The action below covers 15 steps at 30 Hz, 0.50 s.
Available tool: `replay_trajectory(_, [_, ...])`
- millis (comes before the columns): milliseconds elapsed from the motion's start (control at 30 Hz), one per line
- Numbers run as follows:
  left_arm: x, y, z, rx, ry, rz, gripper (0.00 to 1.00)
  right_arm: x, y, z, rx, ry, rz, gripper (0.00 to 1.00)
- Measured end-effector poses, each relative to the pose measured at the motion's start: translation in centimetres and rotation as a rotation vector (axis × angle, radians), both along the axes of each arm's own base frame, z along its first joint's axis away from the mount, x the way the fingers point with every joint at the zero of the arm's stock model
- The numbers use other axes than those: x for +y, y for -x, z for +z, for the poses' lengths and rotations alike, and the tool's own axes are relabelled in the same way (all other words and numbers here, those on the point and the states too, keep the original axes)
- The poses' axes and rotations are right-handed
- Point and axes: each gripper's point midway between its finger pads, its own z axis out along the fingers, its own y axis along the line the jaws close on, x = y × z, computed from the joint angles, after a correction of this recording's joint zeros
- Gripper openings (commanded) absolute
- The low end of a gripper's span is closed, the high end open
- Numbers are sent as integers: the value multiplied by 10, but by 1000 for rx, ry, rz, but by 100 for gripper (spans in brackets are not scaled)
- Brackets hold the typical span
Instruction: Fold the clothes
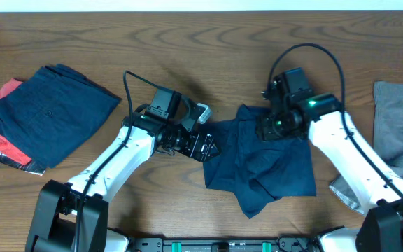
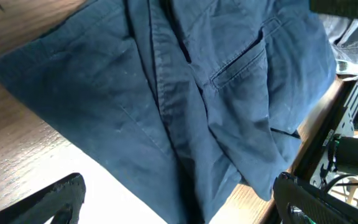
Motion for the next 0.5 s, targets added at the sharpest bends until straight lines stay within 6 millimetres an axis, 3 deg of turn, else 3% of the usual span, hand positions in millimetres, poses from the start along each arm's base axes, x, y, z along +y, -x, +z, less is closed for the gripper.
replay_trajectory(200, [1, 0, -1, 6, -6, 5, 98, 25, -8, -29, 33, -6, -18, 55])
replay_trajectory(367, [3, 2, -2, 16, -16, 7, 98, 28, -15, -63, 82, 8, -83, 54])
replay_trajectory(500, [3, 3, -3, 18, -19, 8, 98, 29, -19, -76, 97, 9, -112, 54])
